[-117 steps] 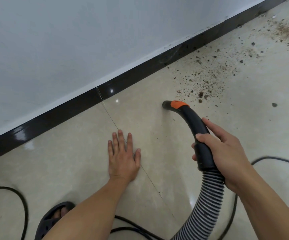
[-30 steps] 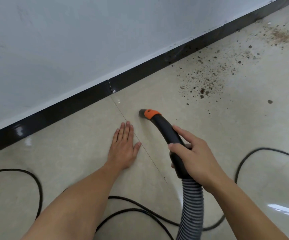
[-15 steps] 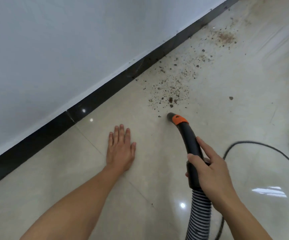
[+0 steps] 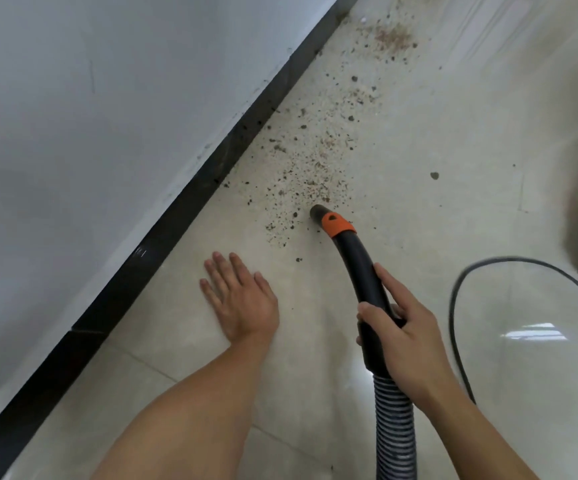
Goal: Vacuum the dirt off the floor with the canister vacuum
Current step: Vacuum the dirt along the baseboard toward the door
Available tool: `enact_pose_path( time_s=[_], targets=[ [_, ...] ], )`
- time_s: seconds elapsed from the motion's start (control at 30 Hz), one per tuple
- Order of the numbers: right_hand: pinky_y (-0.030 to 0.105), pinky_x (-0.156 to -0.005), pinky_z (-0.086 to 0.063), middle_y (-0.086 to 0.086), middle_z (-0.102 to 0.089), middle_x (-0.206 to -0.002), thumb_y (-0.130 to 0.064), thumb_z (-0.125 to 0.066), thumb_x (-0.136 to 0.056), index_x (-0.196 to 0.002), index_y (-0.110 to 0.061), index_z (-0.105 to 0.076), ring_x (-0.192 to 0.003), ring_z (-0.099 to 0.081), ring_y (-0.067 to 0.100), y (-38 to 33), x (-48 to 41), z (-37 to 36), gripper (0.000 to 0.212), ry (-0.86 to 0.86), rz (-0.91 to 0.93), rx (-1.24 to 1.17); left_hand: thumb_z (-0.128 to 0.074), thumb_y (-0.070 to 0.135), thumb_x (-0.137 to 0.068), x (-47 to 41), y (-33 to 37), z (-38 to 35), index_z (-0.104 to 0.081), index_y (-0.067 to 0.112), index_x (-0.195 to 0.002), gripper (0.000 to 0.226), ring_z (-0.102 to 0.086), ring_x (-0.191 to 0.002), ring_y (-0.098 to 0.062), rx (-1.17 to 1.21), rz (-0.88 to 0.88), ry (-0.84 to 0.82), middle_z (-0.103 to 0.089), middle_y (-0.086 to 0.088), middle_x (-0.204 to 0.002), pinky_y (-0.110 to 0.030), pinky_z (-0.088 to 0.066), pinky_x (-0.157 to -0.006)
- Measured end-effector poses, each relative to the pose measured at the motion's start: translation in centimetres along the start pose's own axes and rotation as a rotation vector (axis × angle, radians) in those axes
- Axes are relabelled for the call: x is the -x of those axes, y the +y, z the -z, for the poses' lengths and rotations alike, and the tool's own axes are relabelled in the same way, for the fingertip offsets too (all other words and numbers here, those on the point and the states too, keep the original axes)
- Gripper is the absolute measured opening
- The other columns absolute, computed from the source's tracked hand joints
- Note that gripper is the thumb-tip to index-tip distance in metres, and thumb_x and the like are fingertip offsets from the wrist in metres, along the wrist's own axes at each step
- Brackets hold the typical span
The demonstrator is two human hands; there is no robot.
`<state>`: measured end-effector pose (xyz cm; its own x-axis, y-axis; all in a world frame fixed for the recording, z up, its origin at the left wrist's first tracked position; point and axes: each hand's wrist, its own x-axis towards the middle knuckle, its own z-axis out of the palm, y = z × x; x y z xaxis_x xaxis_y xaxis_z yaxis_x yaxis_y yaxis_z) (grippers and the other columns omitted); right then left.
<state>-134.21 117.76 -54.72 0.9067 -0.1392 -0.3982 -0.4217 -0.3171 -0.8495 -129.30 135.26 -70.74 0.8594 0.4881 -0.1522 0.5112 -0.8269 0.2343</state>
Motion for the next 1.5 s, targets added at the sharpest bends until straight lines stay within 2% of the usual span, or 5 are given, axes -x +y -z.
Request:
enact_pose_path(
  time_s=[0.3,0.47,1.0,1.27,1.5],
  targets=[
    [0.029,-0.055,-0.056,0.012,-0.072,-0.078,-0.010,-0.065,-0.093,-0.132,-0.046,-0.057,-0.064,-0.069,0.031,-1.7,2.6,4.2,0.054,0.056,-0.181,-0.051,-0.023,0.036,-0.093,-0.3,-0.2,0.2,-0.025,0.004,-0.150,0.065,-0.006,-0.148,-0.034,-0.012,0.015,-0.032,-0.014,-0.020,-0.159,-0.050,-0.002,-0.119],
    [0.035,-0.064,-0.054,0.013,-0.071,-0.079,-0.007,-0.068,-0.089,-0.124,-0.051,-0.062,-0.065,-0.069,0.031,-0.7,6.1,4.3,0.057,0.070,-0.278,-0.105,-0.030,0.034,-0.096,-0.3,-0.1,0.1,-0.018,0.004,-0.152,0.064,-0.001,-0.148,-0.033,-0.029,0.022,-0.043,-0.007,-0.019,-0.160,-0.051,0.001,-0.119],
    [0.027,-0.065,-0.053,0.001,-0.073,-0.077,-0.011,-0.070,-0.088,-0.124,-0.052,-0.060,-0.066,-0.069,0.018,-2.2,5.5,1.1,0.055,-0.087,-0.233,-0.069,-0.026,0.035,-0.093,0.0,0.5,0.7,-0.023,0.003,-0.150,0.066,-0.005,-0.148,-0.034,-0.014,0.008,-0.035,-0.013,-0.021,-0.159,-0.051,0.000,-0.119],
    [0.037,-0.064,-0.059,0.002,-0.072,-0.076,-0.021,-0.068,-0.089,-0.125,-0.056,-0.053,-0.066,-0.070,0.024,-5.9,-0.8,-2.1,0.052,-0.141,-0.096,0.013,-0.029,0.035,-0.095,-0.1,0.3,0.4,-0.026,0.004,-0.150,0.064,-0.010,-0.148,-0.035,-0.005,-0.001,-0.010,-0.017,-0.021,-0.158,-0.051,-0.004,-0.119],
    [0.034,-0.055,-0.056,0.013,-0.071,-0.074,-0.013,-0.066,-0.091,-0.131,-0.045,-0.058,-0.064,-0.068,0.035,-7.1,-0.2,-0.1,0.052,-0.160,-0.186,0.012,-0.033,0.032,-0.093,-0.1,0.3,0.2,-0.034,0.002,-0.146,0.062,-0.017,-0.146,-0.037,0.057,-0.004,0.020,-0.024,-0.023,-0.156,-0.054,-0.009,-0.118]
  ],
)
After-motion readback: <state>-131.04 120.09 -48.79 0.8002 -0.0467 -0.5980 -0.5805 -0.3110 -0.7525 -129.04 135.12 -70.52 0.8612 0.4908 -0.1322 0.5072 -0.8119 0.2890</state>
